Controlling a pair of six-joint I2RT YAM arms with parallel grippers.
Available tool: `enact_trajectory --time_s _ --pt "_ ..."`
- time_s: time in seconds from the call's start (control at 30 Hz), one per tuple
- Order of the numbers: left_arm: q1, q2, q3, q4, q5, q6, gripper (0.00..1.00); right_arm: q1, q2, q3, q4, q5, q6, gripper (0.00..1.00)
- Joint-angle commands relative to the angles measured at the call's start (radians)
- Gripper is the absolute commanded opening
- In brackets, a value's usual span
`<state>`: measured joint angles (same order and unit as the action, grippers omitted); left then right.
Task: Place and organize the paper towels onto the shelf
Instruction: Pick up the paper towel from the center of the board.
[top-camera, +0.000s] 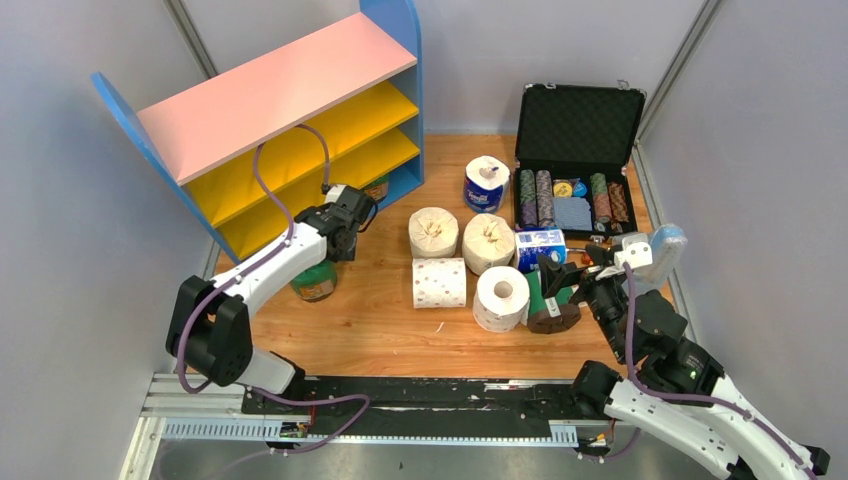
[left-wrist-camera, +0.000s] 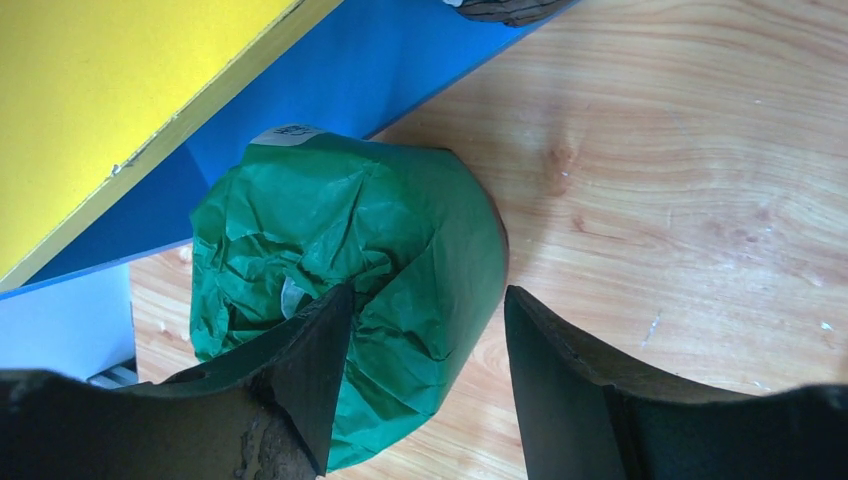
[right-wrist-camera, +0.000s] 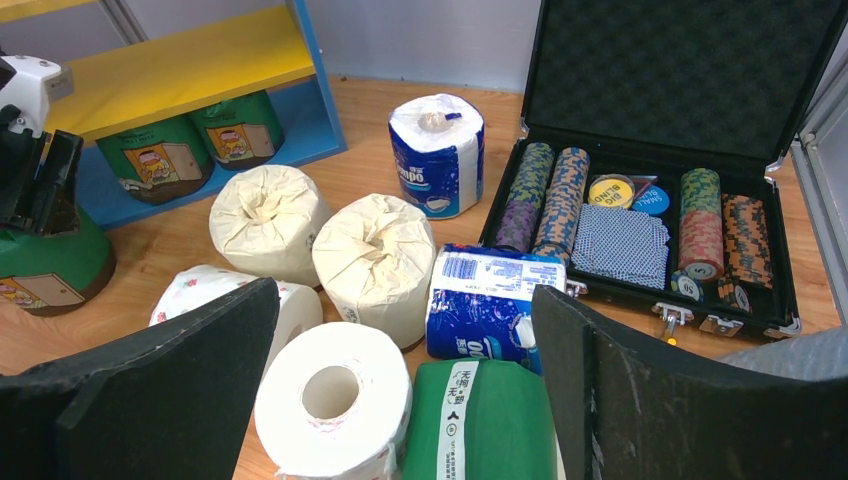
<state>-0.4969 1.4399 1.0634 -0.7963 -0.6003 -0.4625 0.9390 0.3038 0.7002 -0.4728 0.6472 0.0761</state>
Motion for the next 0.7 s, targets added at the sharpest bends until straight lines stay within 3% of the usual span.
enact_trajectory --time_s 0.0,0.43,0.57,0.67 --pt "-0.005 0.019 -0.01 0.01 -0.062 -0.046 0.64 -0.003 0.009 -0.001 0.039 0.01 -0.016 1.0" --pt "-0.004 0.05 -0.017 -0.049 -0.074 -0.14 0.68 -0.003 -0.003 -0.002 0.038 0.008 -0.015 1.0" --pt "-0.005 0.054 -0.02 -0.049 -0.071 -0.152 0.63 -0.002 -0.006 -0.002 0.037 0.009 -0.015 1.0" --pt "-0.005 0.056 -0.017 -0.047 -0.081 -0.141 0.53 -0.002 -0.009 -0.002 0.038 0.01 -0.014 1.0"
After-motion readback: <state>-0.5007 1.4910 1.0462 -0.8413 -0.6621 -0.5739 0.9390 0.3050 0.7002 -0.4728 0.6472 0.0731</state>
